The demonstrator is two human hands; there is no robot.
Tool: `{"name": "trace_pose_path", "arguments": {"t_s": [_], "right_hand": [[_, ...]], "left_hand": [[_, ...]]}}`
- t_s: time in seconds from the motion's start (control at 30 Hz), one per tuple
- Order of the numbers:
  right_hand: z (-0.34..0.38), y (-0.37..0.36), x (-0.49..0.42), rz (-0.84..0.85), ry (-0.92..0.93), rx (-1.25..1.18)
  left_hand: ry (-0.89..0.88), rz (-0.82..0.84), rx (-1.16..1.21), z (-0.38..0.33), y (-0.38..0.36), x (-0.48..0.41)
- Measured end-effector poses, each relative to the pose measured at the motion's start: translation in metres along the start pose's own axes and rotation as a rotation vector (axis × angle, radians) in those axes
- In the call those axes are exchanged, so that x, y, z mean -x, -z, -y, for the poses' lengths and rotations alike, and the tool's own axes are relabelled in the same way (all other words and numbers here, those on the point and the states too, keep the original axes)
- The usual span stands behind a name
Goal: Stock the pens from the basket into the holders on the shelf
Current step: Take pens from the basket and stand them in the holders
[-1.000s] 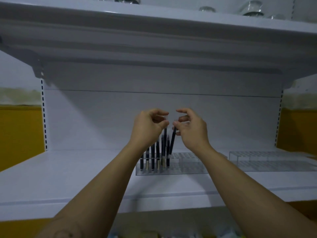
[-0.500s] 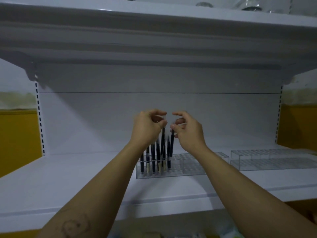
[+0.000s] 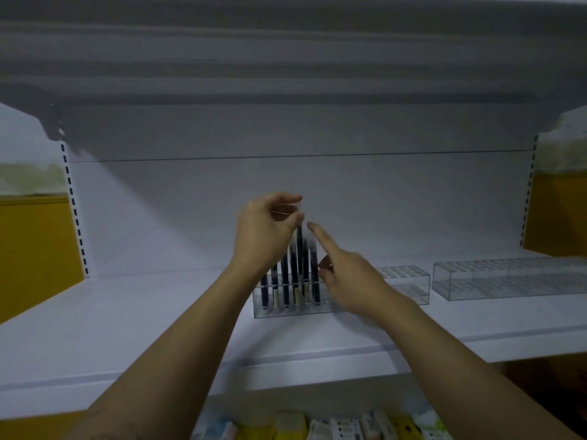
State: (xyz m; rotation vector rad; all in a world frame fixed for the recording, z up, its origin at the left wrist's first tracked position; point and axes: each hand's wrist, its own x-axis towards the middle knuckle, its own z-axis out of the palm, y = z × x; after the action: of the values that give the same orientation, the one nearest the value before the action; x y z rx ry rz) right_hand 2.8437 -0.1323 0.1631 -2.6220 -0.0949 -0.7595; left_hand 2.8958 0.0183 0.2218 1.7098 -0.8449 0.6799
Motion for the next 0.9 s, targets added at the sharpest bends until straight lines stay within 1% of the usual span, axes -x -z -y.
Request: {"name": "trace_pose_path", "arguments": {"t_s": [0.13,0.33,0.43,0.5,0.57,0.7,0.9], "right_hand": [[0.001,0.004,0.004,0.044,0.009,0.039],[0.002,0.004,0.006,0.046,-0.02,0.065],[0.001,0.005,0.004,0.06,-0.041,0.066],[0.001,0.006,0.003,0.076,-0.057,0.061],[0.002,0.006,0.004,0.09,-0.068,0.05],[0.005,0.006,0.004,0.099,-0.07,0.055],[0.001,0.007,0.004,0.12,-0.055,0.034]], "left_hand": [[0.036,-0.039,0.059,0.004,0.004,0.003],[0.051,0.048,-0.014,0.008,-0.004,0.007],[-0.016,0.128,-0.16,0.009,-0.01,0.005],[-0.078,0.137,-0.31,0.009,-0.016,0.002],[-0.092,0.136,-0.444,0.009,-0.019,0.0],[-0.027,0.229,-0.55,0.013,-0.019,-0.005],[-0.118,0.208,-0.617,0.012,-0.016,0.005]]}}
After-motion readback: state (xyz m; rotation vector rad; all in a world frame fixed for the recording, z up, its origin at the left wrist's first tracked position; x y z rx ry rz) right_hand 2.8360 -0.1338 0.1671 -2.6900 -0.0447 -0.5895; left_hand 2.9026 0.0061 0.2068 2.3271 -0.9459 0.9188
